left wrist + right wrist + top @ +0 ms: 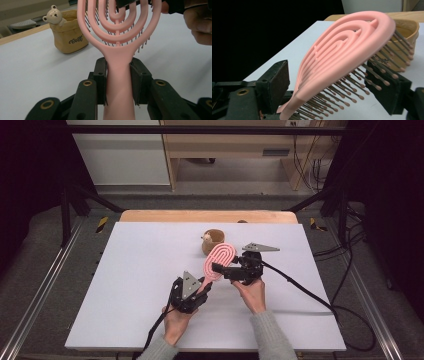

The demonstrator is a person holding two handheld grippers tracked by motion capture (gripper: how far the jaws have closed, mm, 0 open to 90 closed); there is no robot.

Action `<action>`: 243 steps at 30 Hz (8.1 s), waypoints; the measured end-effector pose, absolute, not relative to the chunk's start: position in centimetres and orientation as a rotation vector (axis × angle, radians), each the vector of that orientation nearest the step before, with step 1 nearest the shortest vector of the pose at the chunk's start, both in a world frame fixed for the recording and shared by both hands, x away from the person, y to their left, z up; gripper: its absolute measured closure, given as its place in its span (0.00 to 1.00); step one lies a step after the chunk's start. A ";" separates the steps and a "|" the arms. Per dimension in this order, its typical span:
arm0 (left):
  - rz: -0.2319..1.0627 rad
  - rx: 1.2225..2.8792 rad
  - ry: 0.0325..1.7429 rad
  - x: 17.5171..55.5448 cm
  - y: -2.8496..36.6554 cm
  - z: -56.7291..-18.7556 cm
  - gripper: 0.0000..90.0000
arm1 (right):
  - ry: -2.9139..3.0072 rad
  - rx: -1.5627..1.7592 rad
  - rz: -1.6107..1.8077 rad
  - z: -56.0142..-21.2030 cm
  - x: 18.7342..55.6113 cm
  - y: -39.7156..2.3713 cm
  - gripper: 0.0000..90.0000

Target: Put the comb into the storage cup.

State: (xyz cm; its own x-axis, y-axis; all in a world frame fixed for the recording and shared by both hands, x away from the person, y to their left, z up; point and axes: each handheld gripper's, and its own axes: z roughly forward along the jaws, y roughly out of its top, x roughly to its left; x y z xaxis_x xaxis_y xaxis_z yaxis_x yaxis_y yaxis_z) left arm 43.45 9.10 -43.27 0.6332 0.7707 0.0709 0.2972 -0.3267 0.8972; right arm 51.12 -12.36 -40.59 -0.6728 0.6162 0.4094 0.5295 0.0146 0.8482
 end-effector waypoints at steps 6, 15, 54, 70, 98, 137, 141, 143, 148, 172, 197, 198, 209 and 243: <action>0.624 1.894 0.841 43.3 8.9 -43.3 0.77 | 2.197 1.255 1.777 -40.6 51.2 -12.4 0.34; 0.627 1.883 0.841 43.3 8.8 -43.4 0.77 | 2.205 1.281 1.795 -40.4 51.2 -12.5 0.45; 0.655 1.863 0.851 43.5 8.5 -44.0 0.77 | 2.211 1.315 1.918 -40.1 50.8 -12.4 0.68; 0.639 1.857 0.843 43.6 8.4 -43.9 0.76 | 2.217 1.282 1.949 -39.9 50.6 -12.5 0.70; 0.586 1.869 0.818 43.9 8.5 -43.0 0.67 | 2.178 1.256 1.946 -39.4 50.3 -12.8 0.70; 0.416 1.866 0.714 45.6 14.4 -40.0 0.03 | 2.077 1.243 1.860 -37.6 50.3 -14.6 0.70; 0.430 1.869 0.723 45.7 15.6 -40.2 0.03 | 2.066 1.236 1.861 -37.3 50.4 -14.9 0.70; 0.434 1.867 0.731 45.7 16.3 -40.4 0.03 | 2.060 1.237 1.854 -37.1 50.4 -15.1 0.70; 0.427 1.864 0.762 45.8 17.6 -40.9 0.03 | 2.040 1.235 1.844 -36.7 50.5 -15.5 0.70; 0.503 1.850 0.861 45.1 23.7 -42.5 0.03 | 2.016 1.180 1.774 -34.3 51.1 -15.1 0.70; 0.525 1.823 0.917 44.2 27.6 -43.9 0.03 | 1.943 1.160 1.729 -32.4 51.9 -15.1 0.70; 0.522 1.827 0.919 44.2 27.7 -44.0 0.03 | 1.940 1.160 1.726 -32.4 52.0 -15.2 0.70; 0.516 1.842 0.931 44.2 28.2 -44.8 0.03 | 1.897 1.173 1.703 -31.8 53.3 -14.9 0.70; 0.505 1.846 0.949 44.4 28.8 -45.2 0.03 | 1.801 1.199 1.647 -30.0 56.6 -14.3 0.70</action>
State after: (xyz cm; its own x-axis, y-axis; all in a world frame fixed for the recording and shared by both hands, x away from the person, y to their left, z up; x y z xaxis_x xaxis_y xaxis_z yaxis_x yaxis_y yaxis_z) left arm 44.40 28.79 -45.22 0.6112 0.7890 -0.0616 0.3902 -0.2327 0.8909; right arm 56.55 -14.32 -29.98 -0.5401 0.8070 0.2387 0.3098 -0.0730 0.9480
